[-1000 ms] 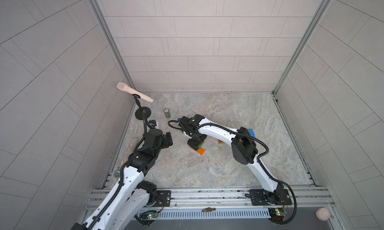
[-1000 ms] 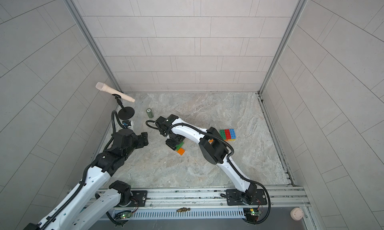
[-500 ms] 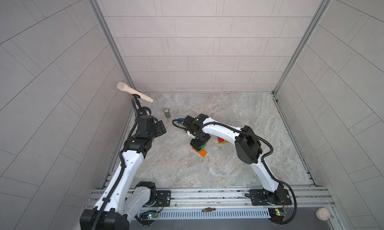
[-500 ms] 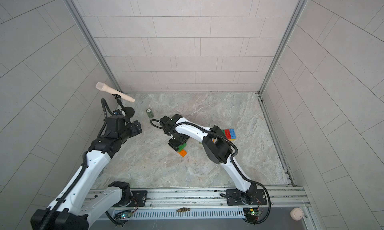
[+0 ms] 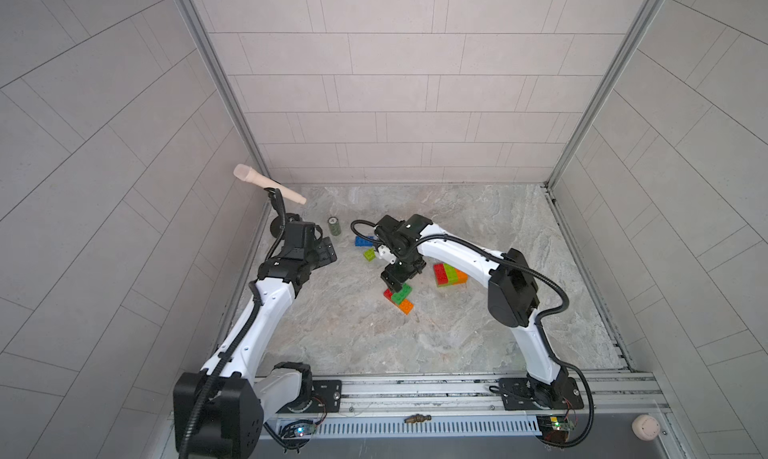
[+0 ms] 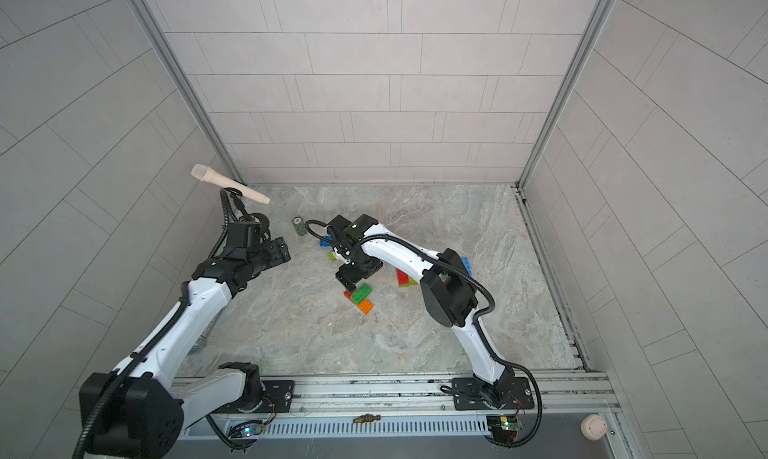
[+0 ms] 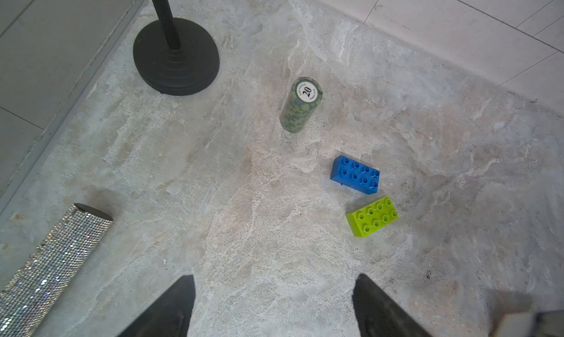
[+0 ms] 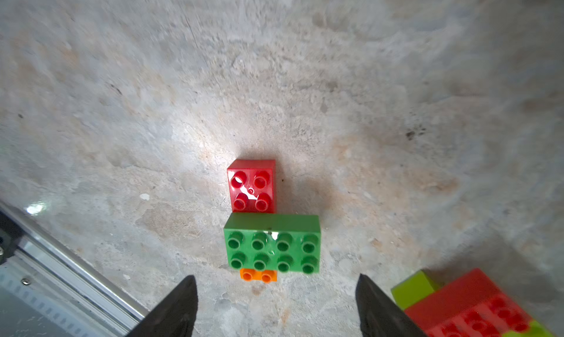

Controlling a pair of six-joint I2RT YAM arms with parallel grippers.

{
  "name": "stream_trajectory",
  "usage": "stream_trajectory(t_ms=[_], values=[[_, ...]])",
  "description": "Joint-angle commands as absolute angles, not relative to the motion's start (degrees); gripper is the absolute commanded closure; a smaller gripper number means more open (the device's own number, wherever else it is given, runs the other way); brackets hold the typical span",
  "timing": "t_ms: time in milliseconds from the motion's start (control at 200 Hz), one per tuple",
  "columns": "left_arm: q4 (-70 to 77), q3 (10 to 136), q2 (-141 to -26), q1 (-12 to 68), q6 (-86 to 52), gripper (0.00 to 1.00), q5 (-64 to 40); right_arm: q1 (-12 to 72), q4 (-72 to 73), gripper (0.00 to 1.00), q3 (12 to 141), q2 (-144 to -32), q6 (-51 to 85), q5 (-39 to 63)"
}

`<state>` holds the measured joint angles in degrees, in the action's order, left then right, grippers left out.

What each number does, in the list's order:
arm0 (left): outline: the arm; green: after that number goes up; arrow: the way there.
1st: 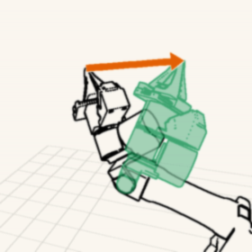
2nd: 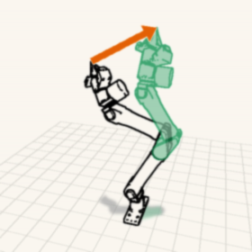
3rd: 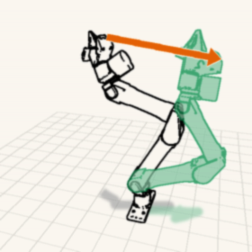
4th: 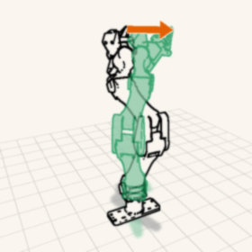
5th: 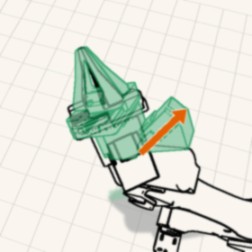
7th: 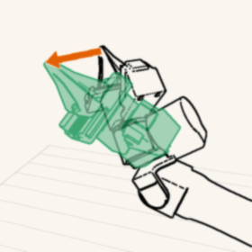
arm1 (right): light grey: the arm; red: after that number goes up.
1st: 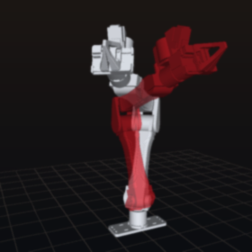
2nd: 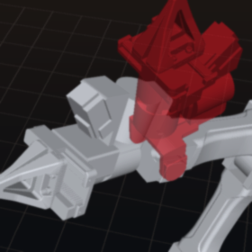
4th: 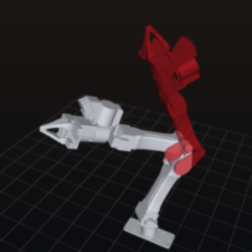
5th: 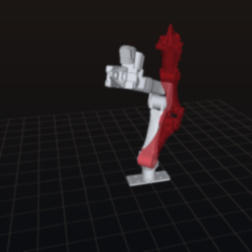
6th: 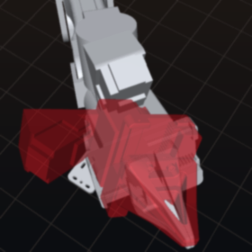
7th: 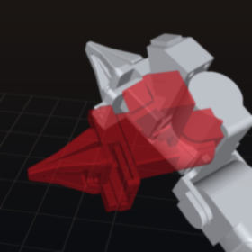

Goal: Assemble a rectangle with lego
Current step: Pick up the lego brick from the center of the board.

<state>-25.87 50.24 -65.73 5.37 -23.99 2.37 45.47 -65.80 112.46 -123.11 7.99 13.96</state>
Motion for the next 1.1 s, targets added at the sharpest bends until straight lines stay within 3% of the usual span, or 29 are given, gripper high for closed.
stream_trajectory(t_ms=[0, 380, 746, 1096], values=[[-23.7, 51.0, -68.8, 5.1, -22.8, 0.18, 0.3, 43.1, -62.4, 0.2, 108.6, -115.8, 10.5, 14.9], [-23.9, 64.8, -95.0, 19.7, -8.6, 0.19, -2.0, 37.7, -50.0, 0.27, 95.2, -105.0, 16.6, 14.9], [-35.0, 79.7, -112.7, 21.0, -0.6, 0.21, -3.7, 37.2, -47.7, 0.28, 88.9, -101.0, 16.3, 14.2], [-38.2, 86.2, -120.1, 21.0, 0.5, 0.38, -5.9, 37.2, -47.1, 0.29, 87.9, -101.2, 16.4, 13.8]])
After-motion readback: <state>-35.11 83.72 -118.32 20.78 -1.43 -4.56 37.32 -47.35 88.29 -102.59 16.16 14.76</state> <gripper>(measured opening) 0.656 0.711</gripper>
